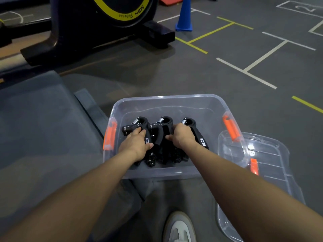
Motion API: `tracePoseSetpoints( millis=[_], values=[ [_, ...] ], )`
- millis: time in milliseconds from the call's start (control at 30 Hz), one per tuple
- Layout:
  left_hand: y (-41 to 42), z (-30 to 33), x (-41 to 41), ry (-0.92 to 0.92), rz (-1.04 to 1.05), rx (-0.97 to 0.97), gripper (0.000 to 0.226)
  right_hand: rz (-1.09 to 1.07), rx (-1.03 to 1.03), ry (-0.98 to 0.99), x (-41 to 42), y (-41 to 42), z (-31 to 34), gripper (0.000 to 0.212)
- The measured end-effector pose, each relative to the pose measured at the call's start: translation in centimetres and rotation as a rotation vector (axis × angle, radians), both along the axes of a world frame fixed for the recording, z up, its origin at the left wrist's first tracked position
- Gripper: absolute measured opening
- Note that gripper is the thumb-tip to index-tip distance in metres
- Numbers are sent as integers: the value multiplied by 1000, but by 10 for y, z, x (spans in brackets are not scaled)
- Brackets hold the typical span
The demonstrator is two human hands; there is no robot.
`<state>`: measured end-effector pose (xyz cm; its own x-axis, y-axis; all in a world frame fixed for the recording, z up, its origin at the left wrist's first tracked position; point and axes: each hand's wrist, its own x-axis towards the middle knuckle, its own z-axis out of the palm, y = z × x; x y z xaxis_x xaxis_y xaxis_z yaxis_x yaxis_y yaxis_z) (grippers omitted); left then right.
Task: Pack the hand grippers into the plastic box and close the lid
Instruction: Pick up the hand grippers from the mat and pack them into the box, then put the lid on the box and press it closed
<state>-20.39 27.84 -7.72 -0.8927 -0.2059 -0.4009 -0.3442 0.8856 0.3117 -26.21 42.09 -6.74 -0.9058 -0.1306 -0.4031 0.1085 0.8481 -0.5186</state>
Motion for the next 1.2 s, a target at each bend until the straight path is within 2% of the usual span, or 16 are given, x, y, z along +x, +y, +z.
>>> tracePoseSetpoints(
  millis=[233, 433, 633, 800, 933, 1200],
  values=[
    [46, 76, 31, 172, -78, 55, 49, -29, -54, 137, 33, 53, 83, 39],
    [106, 141, 74, 275, -215, 111, 45, -86, -11, 207, 91, 123, 153, 53],
    [171, 180, 95, 349, -327, 149, 45, -201, -36, 240, 133, 200, 188, 47],
    [244, 154, 85, 316, -430, 159, 39, -276, -40, 173, 133, 262, 155, 44],
    [304, 91, 72, 159, -544, 182, 46, -375, -47, 45, 123, 315, 94, 48],
    [361, -48, 60, -159, -674, 112, 51, -638, 51, -209, 121, 402, -52, 31]
  ],
)
